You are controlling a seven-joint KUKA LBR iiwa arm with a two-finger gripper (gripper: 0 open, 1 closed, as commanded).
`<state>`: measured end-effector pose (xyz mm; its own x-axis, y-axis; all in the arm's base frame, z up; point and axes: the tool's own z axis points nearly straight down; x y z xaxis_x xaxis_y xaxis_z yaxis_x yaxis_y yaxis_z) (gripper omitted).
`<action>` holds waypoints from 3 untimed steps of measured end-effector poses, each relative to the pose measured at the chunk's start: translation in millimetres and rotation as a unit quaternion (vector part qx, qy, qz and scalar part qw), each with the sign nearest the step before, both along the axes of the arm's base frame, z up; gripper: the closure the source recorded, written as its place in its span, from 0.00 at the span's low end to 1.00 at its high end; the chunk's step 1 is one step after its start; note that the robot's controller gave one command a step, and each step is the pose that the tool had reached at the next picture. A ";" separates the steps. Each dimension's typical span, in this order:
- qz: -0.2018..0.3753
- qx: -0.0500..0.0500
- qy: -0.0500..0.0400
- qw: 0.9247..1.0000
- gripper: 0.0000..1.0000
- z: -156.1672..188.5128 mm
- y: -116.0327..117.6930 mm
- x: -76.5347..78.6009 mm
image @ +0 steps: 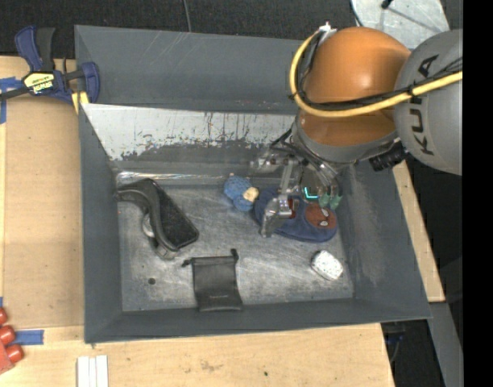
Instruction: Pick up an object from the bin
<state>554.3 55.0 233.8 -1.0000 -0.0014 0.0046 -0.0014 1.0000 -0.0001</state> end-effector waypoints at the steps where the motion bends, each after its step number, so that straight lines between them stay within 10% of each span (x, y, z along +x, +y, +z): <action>1: 0.045 -0.001 0.000 0.999 0.00 -86.8 -40.7 50.9; 2: -0.029 0.001 -0.006 1.000 0.00 -161.9 -95.3 49.8; 3: -0.028 0.000 -0.012 1.000 1.00 -157.8 -94.7 53.0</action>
Offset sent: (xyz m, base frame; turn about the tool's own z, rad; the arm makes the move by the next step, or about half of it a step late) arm 0.0507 -0.0376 -0.0826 -0.0921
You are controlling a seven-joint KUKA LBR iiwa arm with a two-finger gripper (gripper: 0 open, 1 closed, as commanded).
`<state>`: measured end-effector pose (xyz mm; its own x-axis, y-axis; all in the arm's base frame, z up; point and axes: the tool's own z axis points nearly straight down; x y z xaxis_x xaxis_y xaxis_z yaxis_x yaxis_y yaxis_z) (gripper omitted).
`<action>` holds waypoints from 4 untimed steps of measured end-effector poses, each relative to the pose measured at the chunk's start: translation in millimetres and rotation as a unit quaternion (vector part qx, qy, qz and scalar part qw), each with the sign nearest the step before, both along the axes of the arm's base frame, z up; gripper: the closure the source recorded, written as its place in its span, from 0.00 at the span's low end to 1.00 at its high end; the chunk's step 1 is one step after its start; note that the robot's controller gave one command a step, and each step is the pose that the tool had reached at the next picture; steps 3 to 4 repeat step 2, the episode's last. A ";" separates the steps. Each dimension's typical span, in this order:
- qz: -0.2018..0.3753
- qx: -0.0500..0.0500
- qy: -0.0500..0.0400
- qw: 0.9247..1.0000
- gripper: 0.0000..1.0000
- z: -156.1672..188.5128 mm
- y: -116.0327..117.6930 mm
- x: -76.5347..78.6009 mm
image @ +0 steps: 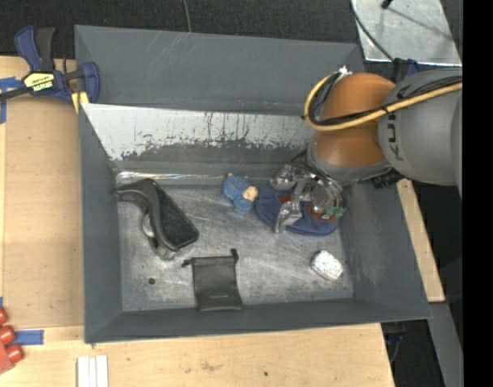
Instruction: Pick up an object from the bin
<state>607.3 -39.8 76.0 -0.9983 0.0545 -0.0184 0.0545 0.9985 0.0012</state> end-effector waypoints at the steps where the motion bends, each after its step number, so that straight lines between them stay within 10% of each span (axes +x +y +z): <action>1: 0.078 0.000 0.003 0.997 1.00 122.6 82.0 19.8; 2: 0.302 -0.004 0.003 0.953 1.00 230.1 86.7 13.4; 4: 0.302 -0.004 0.003 0.953 1.00 230.1 86.7 13.4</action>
Offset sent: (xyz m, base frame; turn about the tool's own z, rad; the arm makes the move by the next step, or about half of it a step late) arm 0.0169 0.0792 0.1171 -0.1528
